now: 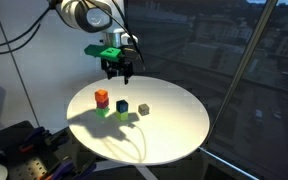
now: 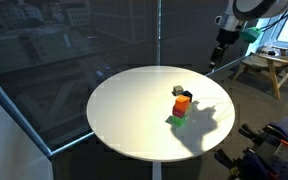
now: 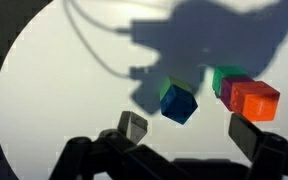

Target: Remove the blue block from on top of the yellow block and put it on the table

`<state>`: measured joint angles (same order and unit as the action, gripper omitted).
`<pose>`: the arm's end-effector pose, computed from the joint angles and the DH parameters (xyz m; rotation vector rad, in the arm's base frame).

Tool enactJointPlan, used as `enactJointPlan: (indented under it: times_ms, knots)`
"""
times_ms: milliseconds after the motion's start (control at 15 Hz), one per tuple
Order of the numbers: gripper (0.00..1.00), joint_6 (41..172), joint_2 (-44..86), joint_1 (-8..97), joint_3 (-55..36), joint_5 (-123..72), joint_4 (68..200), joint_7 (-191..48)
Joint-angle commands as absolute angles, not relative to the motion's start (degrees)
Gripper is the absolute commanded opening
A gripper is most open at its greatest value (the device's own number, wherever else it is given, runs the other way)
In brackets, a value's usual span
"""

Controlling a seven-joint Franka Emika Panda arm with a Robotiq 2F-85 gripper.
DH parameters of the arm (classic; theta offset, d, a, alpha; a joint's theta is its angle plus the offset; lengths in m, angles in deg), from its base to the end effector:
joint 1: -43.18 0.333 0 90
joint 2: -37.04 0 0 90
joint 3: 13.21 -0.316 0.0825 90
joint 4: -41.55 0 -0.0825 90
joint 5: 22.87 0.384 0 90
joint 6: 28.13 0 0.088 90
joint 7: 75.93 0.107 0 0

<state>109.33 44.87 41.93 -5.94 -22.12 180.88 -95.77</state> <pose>0.4743 -0.0710 0.3668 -3.1226 -0.2954 -0.1668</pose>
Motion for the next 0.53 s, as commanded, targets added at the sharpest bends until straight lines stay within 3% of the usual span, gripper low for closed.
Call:
enactJointPlan:
  times_ms: [0, 467]
  knots:
    - [1.0, 109.19, 44.89, 41.37, -6.53, -22.04, 180.81, -95.78]
    - [1.0, 112.7, 42.37, 41.27, -8.04, -23.05, 179.18, -87.08]
